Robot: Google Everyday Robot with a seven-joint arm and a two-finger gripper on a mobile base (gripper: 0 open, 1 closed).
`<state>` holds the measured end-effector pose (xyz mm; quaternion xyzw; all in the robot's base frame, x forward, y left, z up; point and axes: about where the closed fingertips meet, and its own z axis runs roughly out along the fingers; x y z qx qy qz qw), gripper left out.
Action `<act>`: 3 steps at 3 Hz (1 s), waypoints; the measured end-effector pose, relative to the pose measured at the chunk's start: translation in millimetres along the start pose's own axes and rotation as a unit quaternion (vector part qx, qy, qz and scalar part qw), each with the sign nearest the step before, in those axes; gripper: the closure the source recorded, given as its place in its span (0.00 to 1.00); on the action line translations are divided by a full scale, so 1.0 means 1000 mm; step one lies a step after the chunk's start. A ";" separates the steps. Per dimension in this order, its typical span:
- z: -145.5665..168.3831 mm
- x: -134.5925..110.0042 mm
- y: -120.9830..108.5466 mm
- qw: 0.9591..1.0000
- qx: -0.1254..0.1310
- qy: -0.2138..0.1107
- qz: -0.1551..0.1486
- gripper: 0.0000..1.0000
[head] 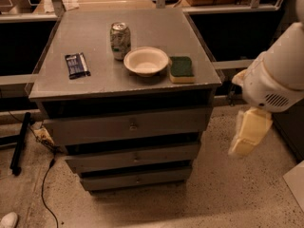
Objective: Open middle drawer
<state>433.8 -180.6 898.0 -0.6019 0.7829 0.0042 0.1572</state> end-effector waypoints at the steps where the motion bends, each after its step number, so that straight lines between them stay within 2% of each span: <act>1: 0.048 0.005 0.022 1.000 -0.024 0.011 0.009 0.00; 2: 0.048 0.005 0.023 1.000 -0.024 0.011 0.009 0.00; 3: 0.077 0.000 0.038 0.999 -0.047 0.001 0.026 0.00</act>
Offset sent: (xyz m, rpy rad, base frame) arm -0.0073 0.0094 -0.0407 -0.0021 0.0416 -0.0078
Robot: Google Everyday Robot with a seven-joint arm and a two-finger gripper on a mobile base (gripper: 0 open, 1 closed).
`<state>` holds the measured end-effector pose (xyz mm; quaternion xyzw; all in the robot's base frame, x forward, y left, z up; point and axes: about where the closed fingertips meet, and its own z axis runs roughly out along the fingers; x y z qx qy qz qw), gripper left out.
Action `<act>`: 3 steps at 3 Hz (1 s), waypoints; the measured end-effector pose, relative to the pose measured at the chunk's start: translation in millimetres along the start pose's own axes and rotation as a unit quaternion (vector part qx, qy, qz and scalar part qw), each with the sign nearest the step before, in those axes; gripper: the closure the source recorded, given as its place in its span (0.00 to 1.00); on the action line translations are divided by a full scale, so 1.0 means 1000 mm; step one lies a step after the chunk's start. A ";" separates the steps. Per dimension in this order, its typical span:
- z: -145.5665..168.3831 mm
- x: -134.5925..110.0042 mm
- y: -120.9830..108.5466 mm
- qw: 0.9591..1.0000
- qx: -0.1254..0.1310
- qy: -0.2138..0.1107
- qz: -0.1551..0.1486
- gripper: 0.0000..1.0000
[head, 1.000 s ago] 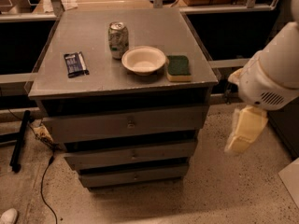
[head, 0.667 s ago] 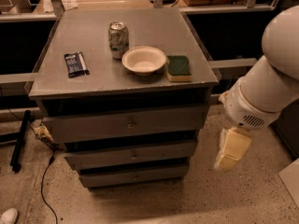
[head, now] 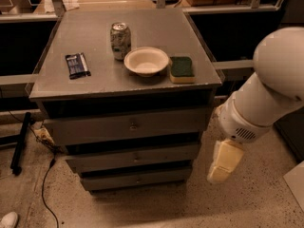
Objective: Open middle drawer
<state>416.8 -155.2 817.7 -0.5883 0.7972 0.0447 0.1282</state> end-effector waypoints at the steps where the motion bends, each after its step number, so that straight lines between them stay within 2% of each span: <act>1: 0.038 -0.010 0.006 1.000 -0.022 -0.011 0.006 0.00; 2: 0.072 -0.016 0.010 0.999 -0.045 -0.021 0.012 0.00; 3: 0.072 -0.016 0.010 0.999 -0.045 -0.021 0.012 0.00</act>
Offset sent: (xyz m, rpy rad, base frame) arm 0.0096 0.0493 -0.0996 0.1063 0.1181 0.0023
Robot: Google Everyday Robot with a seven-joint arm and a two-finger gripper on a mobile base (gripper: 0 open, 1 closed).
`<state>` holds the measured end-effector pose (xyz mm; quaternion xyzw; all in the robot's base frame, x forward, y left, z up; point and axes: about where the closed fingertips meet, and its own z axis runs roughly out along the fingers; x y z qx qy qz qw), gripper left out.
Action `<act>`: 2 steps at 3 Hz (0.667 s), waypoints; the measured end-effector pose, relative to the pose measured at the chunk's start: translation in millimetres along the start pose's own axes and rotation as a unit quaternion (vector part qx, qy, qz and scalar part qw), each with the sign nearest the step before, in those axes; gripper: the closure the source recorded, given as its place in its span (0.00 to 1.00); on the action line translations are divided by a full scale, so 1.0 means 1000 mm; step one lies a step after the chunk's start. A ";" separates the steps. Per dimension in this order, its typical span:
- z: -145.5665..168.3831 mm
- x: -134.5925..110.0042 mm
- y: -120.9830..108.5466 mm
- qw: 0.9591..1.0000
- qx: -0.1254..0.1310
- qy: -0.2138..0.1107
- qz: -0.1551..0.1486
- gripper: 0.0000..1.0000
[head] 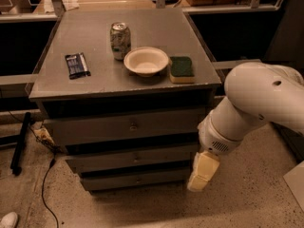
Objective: Open middle drawer
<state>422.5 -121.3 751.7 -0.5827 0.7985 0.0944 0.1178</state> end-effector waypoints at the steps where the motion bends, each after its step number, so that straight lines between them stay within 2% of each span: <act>1: 0.014 0.002 0.022 1.000 -0.013 -0.005 0.019 0.00; 2: 0.051 -0.003 0.033 0.999 -0.018 -0.009 0.047 0.00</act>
Offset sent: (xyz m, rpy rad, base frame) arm -0.0244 0.0501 -0.0907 0.0659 0.0566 -0.1745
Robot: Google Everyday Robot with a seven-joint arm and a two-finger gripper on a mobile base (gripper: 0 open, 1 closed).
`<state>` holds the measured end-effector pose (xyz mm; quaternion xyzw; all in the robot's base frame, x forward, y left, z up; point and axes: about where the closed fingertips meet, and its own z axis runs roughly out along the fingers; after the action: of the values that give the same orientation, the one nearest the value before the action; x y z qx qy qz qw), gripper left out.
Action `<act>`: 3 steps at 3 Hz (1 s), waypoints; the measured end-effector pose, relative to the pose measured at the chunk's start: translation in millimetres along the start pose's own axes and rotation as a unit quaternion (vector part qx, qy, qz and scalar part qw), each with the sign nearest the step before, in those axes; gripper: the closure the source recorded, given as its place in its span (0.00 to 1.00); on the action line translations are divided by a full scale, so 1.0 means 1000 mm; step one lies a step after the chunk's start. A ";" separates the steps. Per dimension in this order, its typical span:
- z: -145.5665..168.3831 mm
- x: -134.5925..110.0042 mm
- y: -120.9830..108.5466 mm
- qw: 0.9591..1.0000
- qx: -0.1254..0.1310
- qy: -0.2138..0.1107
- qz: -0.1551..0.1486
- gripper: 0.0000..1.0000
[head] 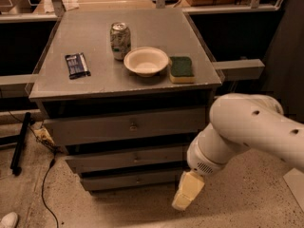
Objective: Open middle drawer
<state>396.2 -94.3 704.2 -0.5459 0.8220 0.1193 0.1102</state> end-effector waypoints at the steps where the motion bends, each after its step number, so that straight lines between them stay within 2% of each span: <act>1: 0.028 -0.001 -0.003 1.000 0.010 -0.013 0.019 0.00; 2: 0.052 -0.007 -0.014 0.999 0.015 -0.024 0.027 0.00; 3: 0.078 -0.014 -0.030 0.998 -0.006 -0.034 0.044 0.00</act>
Offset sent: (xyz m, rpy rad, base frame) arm 0.0346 0.0265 -0.0767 0.0598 -0.0374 -0.0886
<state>433.1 -68.3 633.0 -0.5057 0.8402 0.1469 0.1294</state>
